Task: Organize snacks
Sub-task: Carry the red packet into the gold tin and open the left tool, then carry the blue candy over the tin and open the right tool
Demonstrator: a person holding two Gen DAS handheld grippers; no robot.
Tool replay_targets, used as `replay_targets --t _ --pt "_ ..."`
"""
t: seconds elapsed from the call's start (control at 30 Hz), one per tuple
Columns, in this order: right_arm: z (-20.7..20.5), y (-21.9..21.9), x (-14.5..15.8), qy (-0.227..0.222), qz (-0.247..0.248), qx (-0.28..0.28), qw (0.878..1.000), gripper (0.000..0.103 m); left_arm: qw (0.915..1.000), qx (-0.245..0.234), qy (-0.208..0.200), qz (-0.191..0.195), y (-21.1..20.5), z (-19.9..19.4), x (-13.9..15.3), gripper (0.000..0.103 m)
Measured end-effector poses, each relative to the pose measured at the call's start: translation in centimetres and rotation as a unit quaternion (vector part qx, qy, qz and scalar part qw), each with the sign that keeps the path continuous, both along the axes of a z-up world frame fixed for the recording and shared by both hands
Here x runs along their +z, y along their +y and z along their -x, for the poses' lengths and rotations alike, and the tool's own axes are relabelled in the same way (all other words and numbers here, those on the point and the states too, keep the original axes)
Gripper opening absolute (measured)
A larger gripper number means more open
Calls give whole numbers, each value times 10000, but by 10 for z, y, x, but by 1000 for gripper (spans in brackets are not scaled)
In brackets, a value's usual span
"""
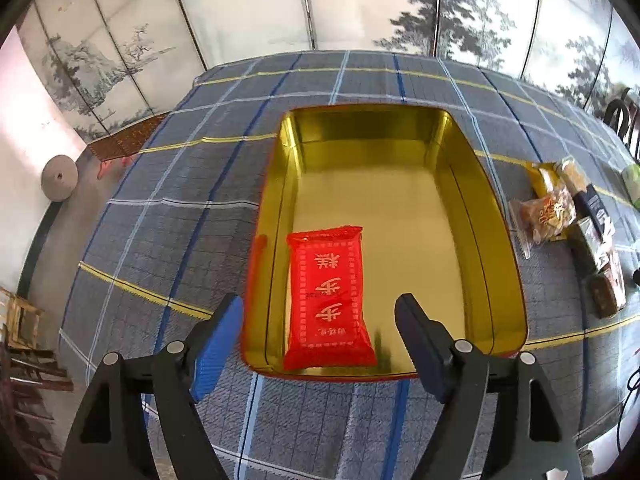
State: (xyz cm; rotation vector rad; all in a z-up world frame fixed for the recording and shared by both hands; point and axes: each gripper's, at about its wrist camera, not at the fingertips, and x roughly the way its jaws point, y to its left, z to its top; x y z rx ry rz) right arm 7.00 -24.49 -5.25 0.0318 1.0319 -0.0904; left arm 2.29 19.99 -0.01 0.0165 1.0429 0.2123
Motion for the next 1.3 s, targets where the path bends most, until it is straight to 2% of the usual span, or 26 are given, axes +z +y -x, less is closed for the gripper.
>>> replay_targets --t 0.13,0.27,0.4,0.6,0.83,1.0,1.3 --pt "2 7 20 -224 -23 -31 9997 35 9998 116 -181 47 6 8 9 81" --pt "1 29 43 -433 -135 187 9988 35 9990 272 -342 12 12 15 16 84" --pt "-1 67 58 -516 -293 601 9964 35 9984 365 -428 -41 18 22 20 85" --pt "-1 149 73 -556 -631 1423 9862 35 9970 618 -463 -50 39 35 22 88" --pt "-2 244 76 -447 -803 2289 9691 35 9943 990 -399 -63 68 48 18 89" --pt "0 293 72 -380 -783 2663 9600 35 9928 1148 -343 -48 82 59 16 89" --pt "6 340 54 -106 -624 3008 9516 35 9898 1398 -240 -89 101 67 12 89"
